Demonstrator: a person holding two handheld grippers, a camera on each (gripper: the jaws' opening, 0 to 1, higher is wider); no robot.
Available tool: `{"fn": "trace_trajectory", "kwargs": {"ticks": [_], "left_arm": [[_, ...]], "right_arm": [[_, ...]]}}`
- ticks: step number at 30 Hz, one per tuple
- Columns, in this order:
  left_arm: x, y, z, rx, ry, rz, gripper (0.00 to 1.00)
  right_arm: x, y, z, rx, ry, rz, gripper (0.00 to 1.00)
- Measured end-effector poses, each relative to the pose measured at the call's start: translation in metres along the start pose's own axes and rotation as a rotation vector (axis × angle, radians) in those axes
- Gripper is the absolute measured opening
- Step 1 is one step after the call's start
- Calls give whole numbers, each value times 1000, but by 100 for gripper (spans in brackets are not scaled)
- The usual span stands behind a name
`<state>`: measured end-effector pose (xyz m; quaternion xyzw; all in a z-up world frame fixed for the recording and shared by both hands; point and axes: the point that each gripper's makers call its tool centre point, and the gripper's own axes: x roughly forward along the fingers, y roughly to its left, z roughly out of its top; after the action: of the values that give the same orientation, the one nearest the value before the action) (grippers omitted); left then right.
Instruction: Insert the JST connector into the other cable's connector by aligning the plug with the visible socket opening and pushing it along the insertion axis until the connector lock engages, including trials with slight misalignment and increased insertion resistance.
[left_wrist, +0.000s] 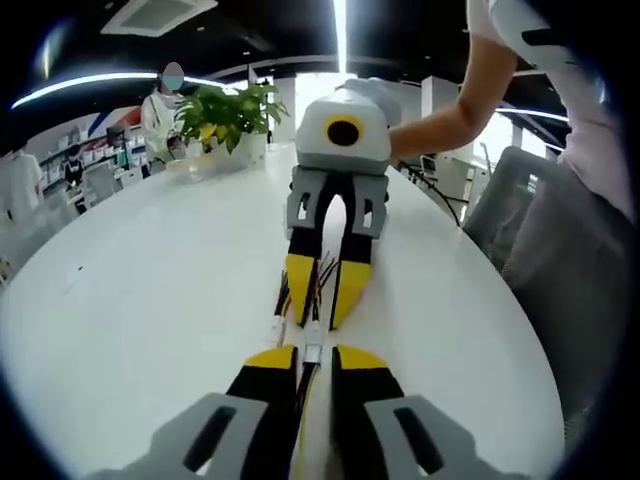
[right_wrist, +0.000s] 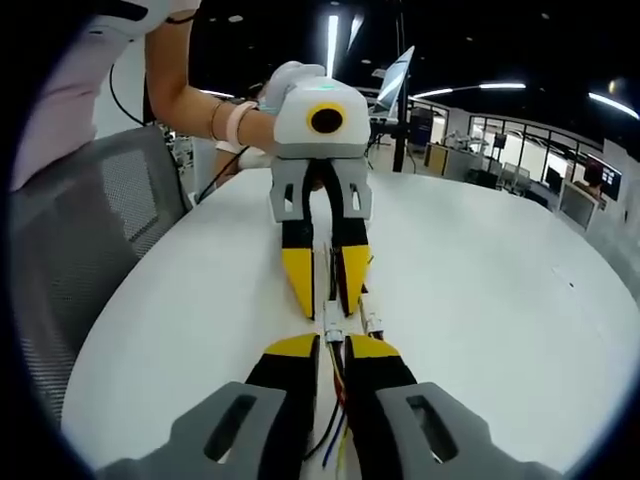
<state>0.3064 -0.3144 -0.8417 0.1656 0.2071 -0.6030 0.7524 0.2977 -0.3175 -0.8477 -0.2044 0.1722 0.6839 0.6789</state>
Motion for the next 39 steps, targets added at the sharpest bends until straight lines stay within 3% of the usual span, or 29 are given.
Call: {"fn": "trace_trajectory", "kwargs": {"ticks": [3, 8, 10, 15, 17, 21, 32, 39], "left_arm": [[-8, 3, 10, -48, -56, 24, 7], [-15, 3, 14, -56, -56, 47, 10], [-18, 5, 21, -110, -83, 70, 14], [-25, 4, 33, -115, -116, 95, 18], [-27, 3, 34, -116, -113, 102, 22], [-27, 8, 18, -176, -32, 179, 37], [-38, 6, 26, -229, -79, 235, 51], [-51, 4, 20, -264, -45, 292, 57]], "right_arm": [[-2, -1, -1, 14, 8, -17, 12], [-7, 3, -1, 40, 5, -33, 13], [-8, 3, 2, 54, -2, -57, 14], [-12, 6, 10, 89, -35, -90, 15], [-14, 7, 13, 98, -40, -100, 17], [-19, 4, 18, 117, -44, -153, 24], [-36, 13, 26, 219, -69, -227, 33], [-39, 10, 25, 264, -55, -281, 48]]}}
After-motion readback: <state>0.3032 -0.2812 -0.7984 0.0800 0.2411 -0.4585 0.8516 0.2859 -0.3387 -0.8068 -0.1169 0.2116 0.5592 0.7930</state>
